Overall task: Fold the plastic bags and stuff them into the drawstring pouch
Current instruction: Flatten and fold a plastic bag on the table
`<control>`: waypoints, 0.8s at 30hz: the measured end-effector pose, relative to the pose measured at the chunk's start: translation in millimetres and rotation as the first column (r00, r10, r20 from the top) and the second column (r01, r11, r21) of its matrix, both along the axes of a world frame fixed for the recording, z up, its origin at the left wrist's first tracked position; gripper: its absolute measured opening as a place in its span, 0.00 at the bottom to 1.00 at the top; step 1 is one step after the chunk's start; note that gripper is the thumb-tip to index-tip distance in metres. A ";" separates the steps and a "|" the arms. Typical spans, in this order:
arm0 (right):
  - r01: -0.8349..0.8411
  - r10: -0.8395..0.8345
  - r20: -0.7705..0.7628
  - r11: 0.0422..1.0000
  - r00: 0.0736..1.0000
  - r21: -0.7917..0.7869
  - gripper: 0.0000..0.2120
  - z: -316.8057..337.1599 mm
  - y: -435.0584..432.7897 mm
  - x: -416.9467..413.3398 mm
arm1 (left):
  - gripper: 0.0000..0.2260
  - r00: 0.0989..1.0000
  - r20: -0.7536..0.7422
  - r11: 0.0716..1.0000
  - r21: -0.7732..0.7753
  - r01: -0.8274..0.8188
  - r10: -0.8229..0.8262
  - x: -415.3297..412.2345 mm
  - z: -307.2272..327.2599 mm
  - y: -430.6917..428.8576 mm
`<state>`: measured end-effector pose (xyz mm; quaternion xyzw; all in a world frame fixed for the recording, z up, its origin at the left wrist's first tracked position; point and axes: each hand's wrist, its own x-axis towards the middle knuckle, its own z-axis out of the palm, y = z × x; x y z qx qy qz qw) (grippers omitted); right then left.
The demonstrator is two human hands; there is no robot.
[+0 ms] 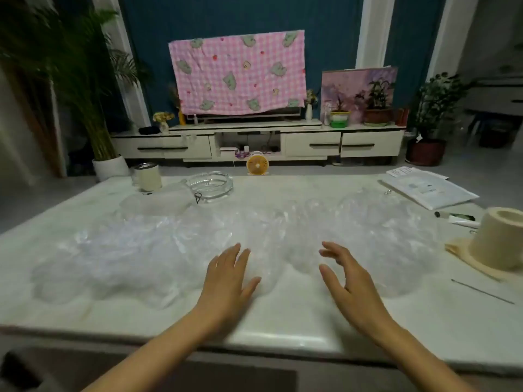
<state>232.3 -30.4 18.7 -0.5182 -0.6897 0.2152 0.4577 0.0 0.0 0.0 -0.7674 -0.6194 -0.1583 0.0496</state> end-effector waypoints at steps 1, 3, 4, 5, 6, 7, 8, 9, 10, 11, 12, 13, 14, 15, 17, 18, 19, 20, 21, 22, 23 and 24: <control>-0.001 0.001 0.004 1.000 1.000 0.001 0.15 -2.5 -11.3 0.6 | 0.28 0.998 -0.003 0.998 -0.015 -0.064 0.064 -1.9 -2.7 -7.1; -0.012 0.012 0.063 1.000 0.998 0.007 0.16 -7.5 -25.2 1.4 | 0.25 0.990 0.050 0.992 -0.003 -0.129 0.129 -4.8 -1.1 -17.2; -0.044 0.045 0.109 0.999 0.993 -0.008 0.15 -9.3 -32.0 0.0 | 0.23 0.984 0.113 0.990 0.030 -0.140 0.136 -5.4 1.0 -19.1; -0.070 0.071 0.151 0.997 0.986 -0.011 0.15 -9.6 -35.7 -0.4 | 0.22 0.979 0.155 0.988 0.049 -0.144 0.135 -5.5 2.7 -19.3; -0.087 0.087 0.185 0.996 0.979 -0.007 0.15 -8.2 -38.9 -0.6 | 0.21 0.964 0.229 0.986 0.067 -0.152 0.133 -4.5 6.1 -19.1; -0.092 0.090 0.209 0.996 0.974 0.002 0.15 -5.9 -41.1 0.2 | 0.20 0.941 0.306 0.982 0.074 -0.175 0.145 -3.4 10.0 -19.5; -0.087 0.080 0.242 0.996 0.967 0.018 0.15 -2.7 -43.8 1.4 | 0.20 0.920 0.366 0.975 0.112 -0.194 0.141 -3.4 13.3 -18.2; -0.085 0.077 0.255 0.996 0.964 0.020 0.16 -1.4 -46.7 2.4 | 0.20 0.895 0.425 0.963 0.159 -0.220 0.134 -3.0 17.8 -17.5; -0.081 0.073 0.259 0.996 0.963 0.021 0.15 1.1 -49.2 2.9 | 0.20 0.882 0.458 0.945 0.228 -0.236 0.110 -2.9 22.1 -16.2; -0.071 0.062 0.245 0.997 0.968 0.029 0.15 4.7 -50.9 3.6 | 0.19 0.888 0.456 0.912 0.338 -0.230 0.056 -2.0 27.7 -15.0; -0.067 0.060 0.215 0.997 0.975 0.027 0.14 10.2 -52.0 3.4 | 0.19 0.912 0.410 0.858 0.471 -0.205 -0.007 -1.0 34.5 -16.7; -0.061 0.058 0.153 0.998 0.986 0.012 0.13 15.6 -51.8 3.9 | 0.17 0.937 0.339 0.788 0.598 -0.145 -0.085 -0.2 40.2 -18.9; -0.059 0.059 0.062 0.998 0.996 -0.010 0.12 21.4 -51.3 4.1 | 0.15 0.953 0.253 0.720 0.692 -0.056 -0.169 3.3 47.3 -24.8; -0.058 0.055 -0.061 0.997 0.997 -0.041 0.10 26.8 -50.0 4.5 | 0.13 0.956 0.148 0.655 0.754 0.056 -0.252 9.5 50.4 -32.1; -0.091 0.039 -0.315 0.984 0.948 -0.152 0.07 36.5 -49.5 6.9 | 0.11 0.925 -0.074 0.566 0.772 0.290 -0.372 26.2 48.9 -50.2; -0.135 0.027 -0.418 0.964 0.908 -0.231 0.07 39.5 -49.9 8.5 | 0.11 0.898 -0.168 0.557 0.733 0.390 -0.407 36.2 44.8 -59.4; -0.193 0.016 -0.496 0.931 0.868 -0.308 0.12 39.7 -49.8 10.5 | 0.12 0.865 -0.235 0.563 0.678 0.473 -0.444 46.8 39.6 -68.0; -0.245 0.001 -0.535 0.890 0.845 -0.385 0.18 38.5 -50.6 13.0 | 0.13 0.832 -0.266 0.571 0.625 0.533 -0.486 57.4 31.9 -74.5; -0.278 -0.006 -0.534 0.849 0.846 -0.450 0.24 35.3 -51.1 14.7 | 0.13 0.806 -0.271 0.590 0.566 0.575 -0.526 68.0 24.8 -79.9; -0.297 -0.006 -0.517 0.813 0.856 -0.500 0.28 32.4 -52.1 14.8 | 0.13 0.784 -0.273 0.601 0.519 0.608 -0.557 77.5 18.2 -83.7; -0.299 -0.008 -0.497 0.790 0.867 -0.535 0.30 29.4 -52.6 13.8 | 0.13 0.764 -0.279 0.609 0.473 0.636 -0.581 84.7 13.4 -85.6; -0.280 -0.026 -0.477 0.780 0.879 -0.559 0.31 26.7 -52.3 12.4 | 0.13 0.743 -0.285 0.613 0.428 0.664 -0.605 90.6 8.1 -85.6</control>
